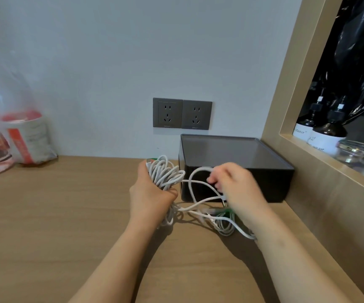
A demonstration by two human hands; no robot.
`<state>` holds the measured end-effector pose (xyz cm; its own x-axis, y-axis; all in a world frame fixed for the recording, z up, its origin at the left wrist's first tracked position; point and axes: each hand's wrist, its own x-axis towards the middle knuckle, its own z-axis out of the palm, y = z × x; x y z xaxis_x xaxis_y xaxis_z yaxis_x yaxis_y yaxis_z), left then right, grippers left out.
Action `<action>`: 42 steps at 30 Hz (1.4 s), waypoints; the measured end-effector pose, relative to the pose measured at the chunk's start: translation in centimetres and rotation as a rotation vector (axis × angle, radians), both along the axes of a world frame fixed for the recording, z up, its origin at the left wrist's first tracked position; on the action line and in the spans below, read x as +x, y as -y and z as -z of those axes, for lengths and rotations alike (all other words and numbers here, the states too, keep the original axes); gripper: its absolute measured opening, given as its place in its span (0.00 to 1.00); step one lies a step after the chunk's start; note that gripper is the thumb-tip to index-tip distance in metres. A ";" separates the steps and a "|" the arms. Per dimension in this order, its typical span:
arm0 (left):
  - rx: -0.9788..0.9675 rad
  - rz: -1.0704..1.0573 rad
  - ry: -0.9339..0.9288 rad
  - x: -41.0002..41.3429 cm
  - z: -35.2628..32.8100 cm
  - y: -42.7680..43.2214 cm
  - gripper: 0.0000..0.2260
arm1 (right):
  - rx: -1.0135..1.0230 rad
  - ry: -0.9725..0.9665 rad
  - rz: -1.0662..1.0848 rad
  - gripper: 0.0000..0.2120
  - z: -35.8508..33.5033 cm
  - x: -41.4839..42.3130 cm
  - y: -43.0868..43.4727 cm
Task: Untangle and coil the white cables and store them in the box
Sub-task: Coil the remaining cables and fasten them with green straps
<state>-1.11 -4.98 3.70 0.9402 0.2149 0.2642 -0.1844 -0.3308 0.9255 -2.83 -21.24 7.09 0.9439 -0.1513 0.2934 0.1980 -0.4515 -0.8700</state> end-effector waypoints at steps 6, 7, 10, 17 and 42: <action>0.000 0.024 0.003 0.1 -0.1 0.0 0.20 | 1.014 -0.068 0.013 0.16 -3.0 -0.3 3.0; 0.009 0.036 0.009 0.1 -0.1 0.2 0.20 | 0.978 -0.073 0.029 0.17 -2.8 -0.3 3.4; 0.008 0.033 0.028 -0.2 -0.3 0.5 0.19 | 0.913 -0.056 0.069 0.21 -1.8 -0.5 4.7; -0.157 0.006 0.083 -0.1 -1.0 -0.5 0.21 | -0.237 -0.254 -0.216 0.06 -1.5 -2.2 5.2; 0.281 0.023 0.079 0.5 -0.4 -1.6 0.22 | 0.199 0.510 0.450 0.08 -4.9 -0.6 4.5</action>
